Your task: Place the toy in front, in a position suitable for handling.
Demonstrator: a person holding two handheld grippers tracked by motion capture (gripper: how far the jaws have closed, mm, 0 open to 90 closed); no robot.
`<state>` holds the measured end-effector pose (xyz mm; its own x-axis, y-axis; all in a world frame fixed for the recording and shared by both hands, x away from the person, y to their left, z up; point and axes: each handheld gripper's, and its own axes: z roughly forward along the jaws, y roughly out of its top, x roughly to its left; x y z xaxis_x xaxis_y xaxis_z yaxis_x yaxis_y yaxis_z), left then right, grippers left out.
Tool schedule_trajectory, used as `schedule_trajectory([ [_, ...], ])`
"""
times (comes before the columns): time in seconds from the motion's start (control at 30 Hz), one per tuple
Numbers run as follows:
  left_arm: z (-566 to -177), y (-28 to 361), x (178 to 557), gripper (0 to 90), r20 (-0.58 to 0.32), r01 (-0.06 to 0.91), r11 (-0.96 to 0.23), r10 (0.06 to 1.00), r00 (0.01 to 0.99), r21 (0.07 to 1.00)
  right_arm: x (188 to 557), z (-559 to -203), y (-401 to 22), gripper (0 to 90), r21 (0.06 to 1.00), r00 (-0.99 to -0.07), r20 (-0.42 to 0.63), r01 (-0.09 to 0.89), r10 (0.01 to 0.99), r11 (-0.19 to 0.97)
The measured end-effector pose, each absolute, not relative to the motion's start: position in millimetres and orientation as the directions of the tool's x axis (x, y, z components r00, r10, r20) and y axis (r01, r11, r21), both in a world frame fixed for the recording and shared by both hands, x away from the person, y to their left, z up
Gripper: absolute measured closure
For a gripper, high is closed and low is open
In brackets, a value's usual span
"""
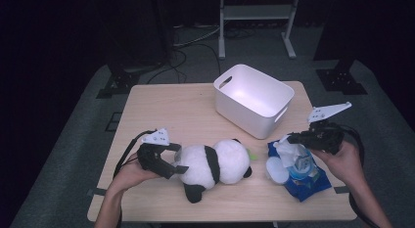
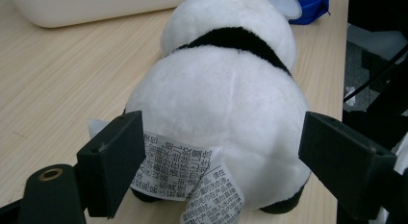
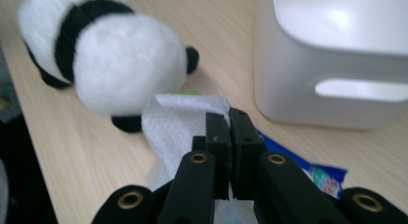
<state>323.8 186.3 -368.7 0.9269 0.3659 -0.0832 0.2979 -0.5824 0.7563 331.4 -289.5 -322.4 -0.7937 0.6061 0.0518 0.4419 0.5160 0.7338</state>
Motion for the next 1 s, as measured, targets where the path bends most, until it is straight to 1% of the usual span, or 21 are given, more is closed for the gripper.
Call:
schedule_trajectory([
  [0.23, -370.7, 188.1, 323.6, 15.1, -0.085, 0.302, -0.578, 0.372, 0.924, 0.758, 335.5, -295.0, -270.4, 87.4, 0.755, -0.818, 0.04, 0.401, 0.574, 0.519],
  [0.47, -372.3, 188.7, 323.4, 15.1, -0.078, 0.302, -0.584, 0.377, 0.923, 0.753, 340.6, -270.9, -228.4, 87.4, 0.769, -0.859, 0.026, 0.344, 0.511, 0.54],
  [0.6, -373.7, 188.9, 323.7, 15.1, -0.078, 0.301, -0.589, 0.373, 0.925, 0.75, 345.7, -268.2, -198.3, 87.3, 0.765, -0.887, 0.035, 0.321, 0.461, 0.559],
  [0.67, -374.6, 189.0, 323.8, 15.1, -0.079, 0.303, -0.586, 0.375, 0.924, 0.752, 349.3, -267.4, -175.9, 87.3, 0.762, -0.906, 0.034, 0.296, 0.421, 0.576],
  [0.7, -374.9, 189.2, 324.0, 15.1, -0.08, 0.304, -0.584, 0.377, 0.923, 0.753, 349.3, -267.4, -175.9, 87.3, 0.762, -0.906, 0.034, 0.296, 0.421, 0.576],
  [0.87, -376.6, 190.0, 324.8, 15.1, -0.085, 0.307, -0.583, 0.377, 0.922, 0.752, 355.9, -268.8, -138.4, 87.3, 0.768, -0.934, 0.04, 0.256, 0.356, 0.587],
  [1.0, -379.4, 189.4, 325.4, 15.1, -0.088, 0.31, -0.585, 0.376, 0.922, 0.75, 360.8, -276.0, -111.3, 87.2, 0.762, -0.945, 0.044, 0.241, 0.323, 0.602],
])
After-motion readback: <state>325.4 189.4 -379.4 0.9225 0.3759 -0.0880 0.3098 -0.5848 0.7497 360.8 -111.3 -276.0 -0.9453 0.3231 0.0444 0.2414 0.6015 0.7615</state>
